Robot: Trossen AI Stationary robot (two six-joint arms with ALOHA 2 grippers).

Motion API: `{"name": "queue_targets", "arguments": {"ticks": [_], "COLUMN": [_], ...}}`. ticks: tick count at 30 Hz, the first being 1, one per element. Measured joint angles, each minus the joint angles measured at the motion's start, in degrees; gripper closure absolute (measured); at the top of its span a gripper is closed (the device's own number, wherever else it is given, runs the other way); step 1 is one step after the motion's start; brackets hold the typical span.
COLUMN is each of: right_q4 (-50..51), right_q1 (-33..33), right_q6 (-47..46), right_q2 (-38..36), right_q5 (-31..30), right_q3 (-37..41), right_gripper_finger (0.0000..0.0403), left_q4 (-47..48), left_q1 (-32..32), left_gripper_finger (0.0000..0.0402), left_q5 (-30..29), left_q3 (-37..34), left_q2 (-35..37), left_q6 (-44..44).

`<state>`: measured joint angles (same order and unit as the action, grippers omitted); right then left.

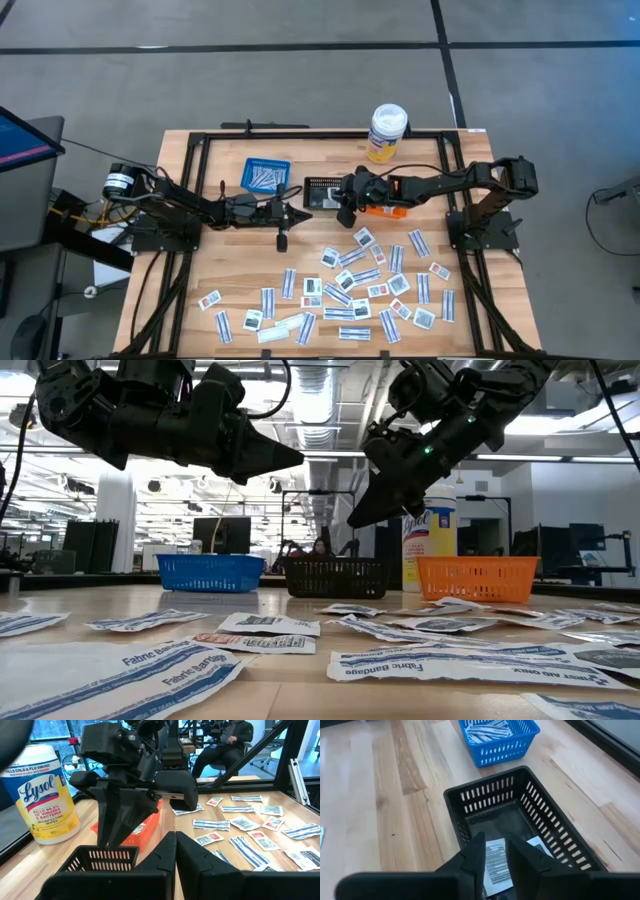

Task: Pick & Place First Aid Supplies
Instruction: Put the bandage into the blue container

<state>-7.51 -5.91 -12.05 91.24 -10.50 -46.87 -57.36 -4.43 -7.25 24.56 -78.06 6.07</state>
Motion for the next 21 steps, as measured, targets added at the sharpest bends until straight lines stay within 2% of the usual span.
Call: {"name": "queue_targets", "arguments": {"ticks": [9,13,15,21], "right_q4": [-0.10,-0.37,-0.80,-4.24], "right_q1": [0.38,2.11,3.24,6.76], "right_q6": [0.22,3.19,4.15,8.66], "right_q2": [0.00,0.00,0.00,0.00], "right_q5": [1.00,2.98,3.04,3.10], "right_q3": [0.00,0.01,0.02,0.02], "right_gripper_finger": [0.0330,0.0330,0.0330,0.0324], "left_q4": [0.03,2.31,3.93,11.90], "left_q1": [-0.10,-1.04,-2.26,-10.02], "left_gripper_finger": [0.0390,0.0389,0.0383,0.0339], "left_q5": [0.84,8.66,11.72,11.80], "left_q3": [0.02,0.04,0.04,0.04], "left_q2": [0.00,0.00,0.00,0.00], "left_q6": [-2.69,-3.37,-3.39,-8.01]}}
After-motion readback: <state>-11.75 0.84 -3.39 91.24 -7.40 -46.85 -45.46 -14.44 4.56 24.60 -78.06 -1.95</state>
